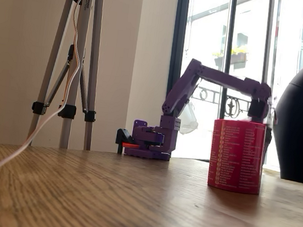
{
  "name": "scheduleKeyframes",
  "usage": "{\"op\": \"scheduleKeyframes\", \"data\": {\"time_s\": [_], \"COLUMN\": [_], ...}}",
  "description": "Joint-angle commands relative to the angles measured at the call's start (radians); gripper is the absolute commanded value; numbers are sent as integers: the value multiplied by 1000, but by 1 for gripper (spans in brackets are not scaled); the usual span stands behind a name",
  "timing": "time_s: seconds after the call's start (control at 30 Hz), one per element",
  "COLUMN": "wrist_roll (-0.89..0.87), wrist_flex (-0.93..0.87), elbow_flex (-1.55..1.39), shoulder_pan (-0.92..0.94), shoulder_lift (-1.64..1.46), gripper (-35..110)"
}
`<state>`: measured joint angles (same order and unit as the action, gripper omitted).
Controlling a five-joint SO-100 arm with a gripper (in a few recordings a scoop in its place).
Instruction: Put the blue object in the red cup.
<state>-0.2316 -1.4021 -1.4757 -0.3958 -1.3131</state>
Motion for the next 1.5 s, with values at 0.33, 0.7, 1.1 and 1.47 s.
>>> {"op": "scheduleKeyframes", "data": {"time_s": [0.33,0.7,1.1,1.47], "wrist_roll": [560,703,772,836], "wrist_flex": [376,588,541,692], "elbow_flex": [-69,-80,-91,-135], "shoulder_pan": [436,769,693,618], "shoulder_lift": [-574,-402,-367,-322], "gripper": [1,1,1,1]}}
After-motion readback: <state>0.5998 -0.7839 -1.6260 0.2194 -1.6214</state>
